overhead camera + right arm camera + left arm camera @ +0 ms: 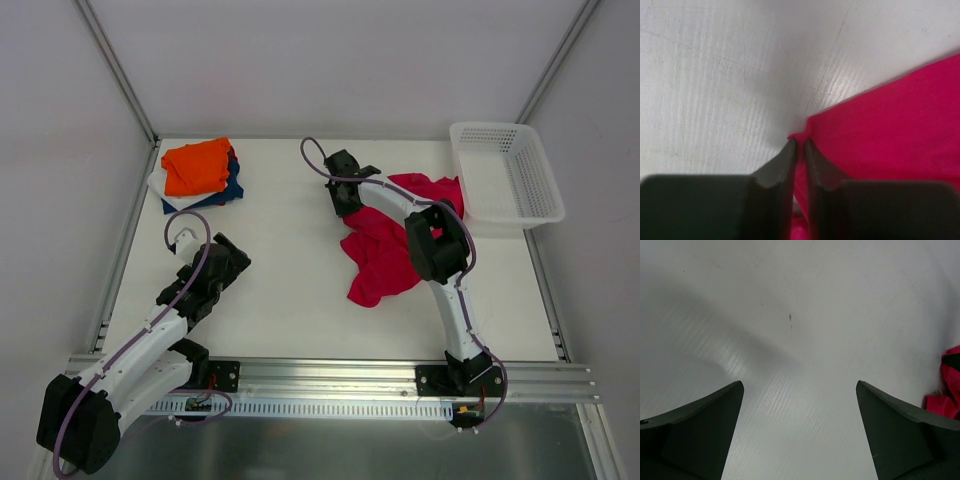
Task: Fold and stack the t-shirts
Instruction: Flatten the tshirt out
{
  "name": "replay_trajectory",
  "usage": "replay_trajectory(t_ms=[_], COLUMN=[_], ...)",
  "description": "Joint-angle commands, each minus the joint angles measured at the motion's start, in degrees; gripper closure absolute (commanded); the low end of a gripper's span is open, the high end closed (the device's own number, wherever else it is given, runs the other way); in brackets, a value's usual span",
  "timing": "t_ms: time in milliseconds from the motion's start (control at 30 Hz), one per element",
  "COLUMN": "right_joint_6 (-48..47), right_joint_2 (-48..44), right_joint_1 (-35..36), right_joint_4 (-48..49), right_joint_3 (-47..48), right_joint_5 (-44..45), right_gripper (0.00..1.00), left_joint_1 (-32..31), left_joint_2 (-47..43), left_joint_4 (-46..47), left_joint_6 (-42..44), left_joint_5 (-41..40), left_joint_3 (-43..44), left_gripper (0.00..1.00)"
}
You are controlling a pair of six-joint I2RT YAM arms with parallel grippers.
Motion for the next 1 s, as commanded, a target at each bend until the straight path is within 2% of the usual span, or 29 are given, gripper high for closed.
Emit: replay_trajectory(t_ms=[0, 100, 467, 700, 967], right_joint_6=[0.1, -0.1, -1.7, -3.1, -4.9], right_joint_2=[0.1, -0.7, -12.6, -23.5, -33.6], right_joint_1=[0.0, -0.2, -3.3, -4.7, -6.6], right_joint_4=[0.0, 0.1, -2.0, -4.6, -6.9], right_joint_3=[-0.2, -0.1, 1.3, 2.0, 4.4], right_joint_5=[-0.8, -0.1, 2.5, 5.4, 8.2], right_gripper=[0.91, 1.0, 1.0, 1.0, 1.0], left_joint_1=[0.6, 0.5, 0.6, 0.5, 0.5], left_joint_2=[-0.3, -0.3, 2.2, 5.0, 12.8], left_joint_4=[0.8, 0.9, 1.5, 3.4, 8.3], left_joint_6=[1.2, 1.2, 0.9, 1.0, 3.1], left_joint_5=[0.4, 0.2, 0.7, 2.4, 7.1], left_joint_3=[0.2, 0.3, 1.0, 1.2, 3.4], left_gripper=[0.03, 0.03, 0.02, 0.02, 0.02])
